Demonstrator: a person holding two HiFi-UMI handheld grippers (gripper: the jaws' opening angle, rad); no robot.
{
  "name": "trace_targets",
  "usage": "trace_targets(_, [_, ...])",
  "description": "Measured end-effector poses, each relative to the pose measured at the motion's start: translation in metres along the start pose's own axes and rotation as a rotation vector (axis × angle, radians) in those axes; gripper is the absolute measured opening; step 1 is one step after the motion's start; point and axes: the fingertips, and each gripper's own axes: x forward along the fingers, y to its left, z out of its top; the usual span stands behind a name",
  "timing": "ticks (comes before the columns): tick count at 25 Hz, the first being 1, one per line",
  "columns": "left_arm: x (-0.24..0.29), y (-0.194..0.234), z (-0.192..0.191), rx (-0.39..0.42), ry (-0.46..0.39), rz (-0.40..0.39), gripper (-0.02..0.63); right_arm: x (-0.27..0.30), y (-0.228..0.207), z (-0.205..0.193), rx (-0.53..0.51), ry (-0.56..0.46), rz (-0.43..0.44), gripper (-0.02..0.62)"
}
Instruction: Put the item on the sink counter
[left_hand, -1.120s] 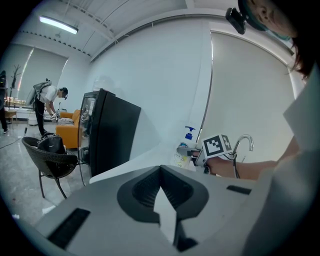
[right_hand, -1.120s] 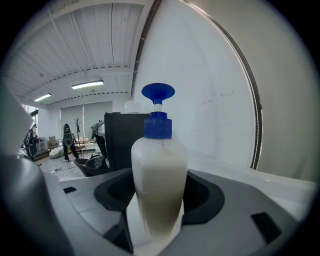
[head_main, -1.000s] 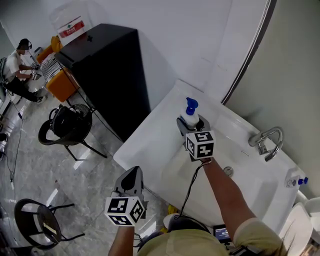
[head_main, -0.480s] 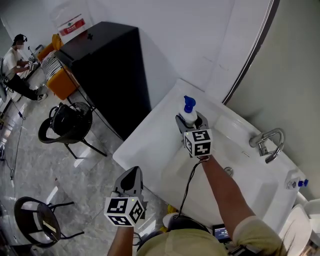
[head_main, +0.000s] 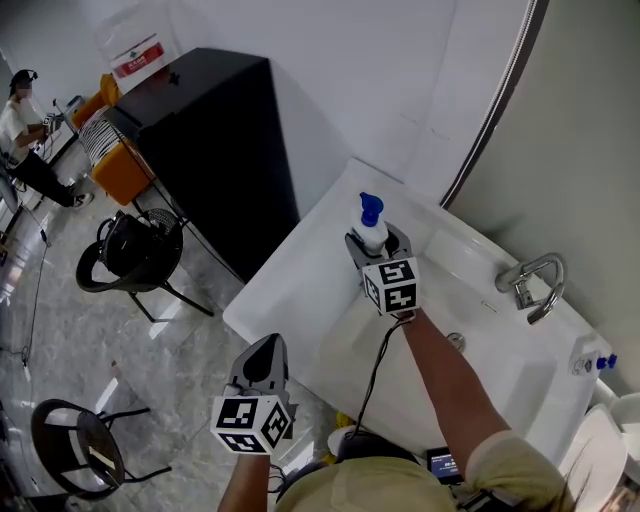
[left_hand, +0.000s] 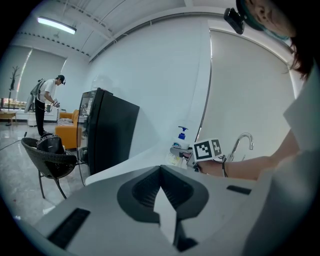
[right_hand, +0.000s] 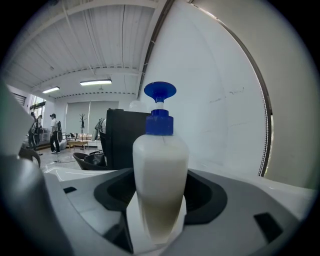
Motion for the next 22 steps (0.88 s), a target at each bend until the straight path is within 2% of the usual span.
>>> trace_targets(6, [-0.003, 0.0, 0.001, -0.001, 0.002, -0.001, 0.037, -0.003, -0.001, 0.0, 0.006, 0.002, -0.008, 0.279])
trace_targets(17, [-0.008, -0.002, 0.004, -0.002, -0.016, -0.014, 0.037, -0.02, 0.003, 0.02, 0.024, -0.066, 0.003, 0.282])
trace_targets(22, [-0.014, -0.004, 0.007, -0.009, -0.029, -0.024, 0.035, -0.036, 0.006, 0.029, 0.008, -0.089, -0.024, 0.282])
